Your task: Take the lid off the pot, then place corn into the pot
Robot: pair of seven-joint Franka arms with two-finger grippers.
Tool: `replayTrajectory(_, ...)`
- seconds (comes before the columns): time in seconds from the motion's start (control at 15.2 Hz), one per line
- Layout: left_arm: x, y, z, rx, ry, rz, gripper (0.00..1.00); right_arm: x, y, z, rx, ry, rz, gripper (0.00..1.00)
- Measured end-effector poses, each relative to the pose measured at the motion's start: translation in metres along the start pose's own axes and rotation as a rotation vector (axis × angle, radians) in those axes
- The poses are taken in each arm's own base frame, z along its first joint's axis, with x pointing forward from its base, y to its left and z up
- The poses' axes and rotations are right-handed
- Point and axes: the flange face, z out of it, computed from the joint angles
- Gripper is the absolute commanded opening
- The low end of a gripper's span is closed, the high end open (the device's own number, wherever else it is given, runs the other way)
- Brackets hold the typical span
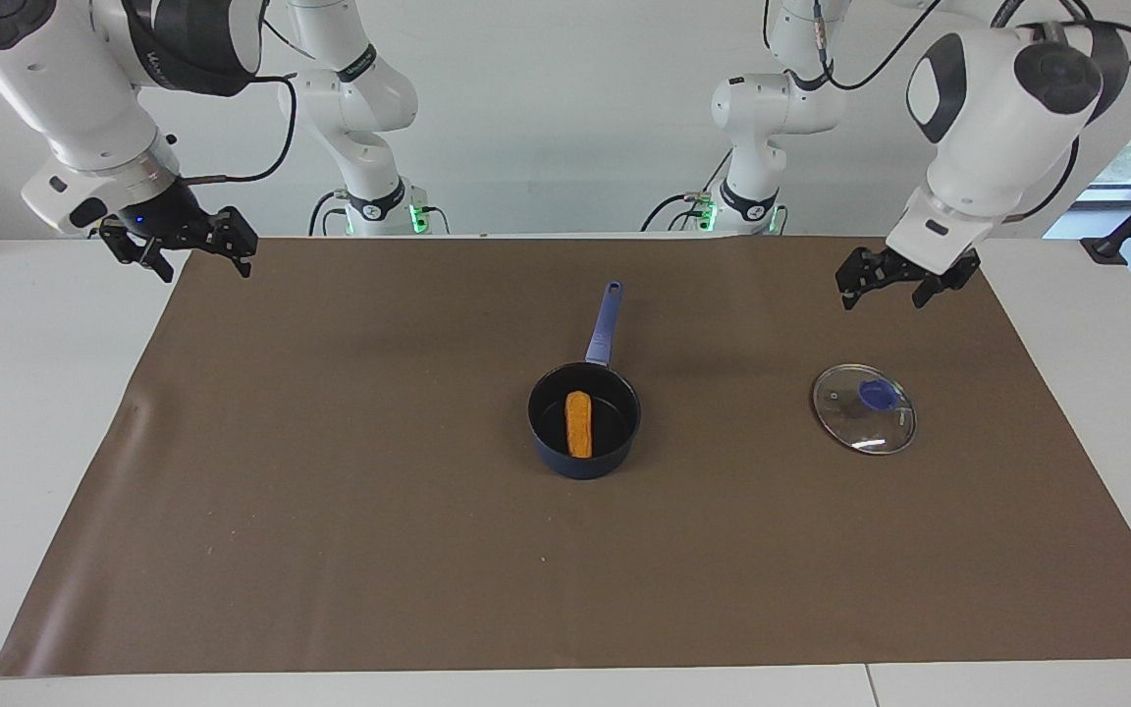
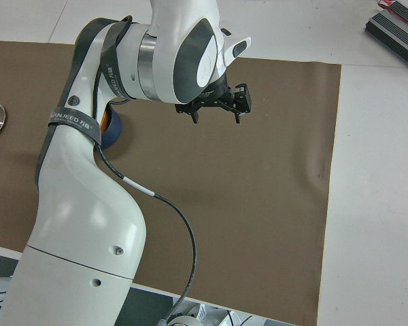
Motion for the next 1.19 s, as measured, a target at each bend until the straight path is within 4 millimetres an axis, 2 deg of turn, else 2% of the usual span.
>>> replayTrajectory(0.13,-0.024,-0.002,-0.017,0.002,-0.008,-0.003,1.0,0.003,0.0,-0.005,-0.007,0.028,0.0,1.0)
replayTrajectory(0.2,-0.028,-0.002,-0.016,-0.003,-0.006,-0.006,1.0,0.004,0.0,-0.007,-0.01,0.039,-0.001,1.0)
replayTrajectory(0.46,-0.021,-0.006,0.007,-0.043,0.016,-0.027,1.0,0.005,-0.001,-0.009,-0.011,0.043,-0.004,1.0)
replayTrajectory(0.59,-0.022,-0.006,0.002,-0.044,0.004,-0.026,1.0,0.004,0.004,-0.009,-0.009,0.042,0.005,1.0)
replayTrajectory(0.79,-0.025,-0.004,-0.019,-0.043,-0.008,-0.02,1.0,0.003,0.008,-0.008,-0.008,0.041,0.013,1.0)
replayTrajectory(1.19,-0.022,-0.003,-0.017,-0.049,-0.018,-0.021,1.0,0.001,0.019,-0.009,-0.006,0.043,0.039,1.0)
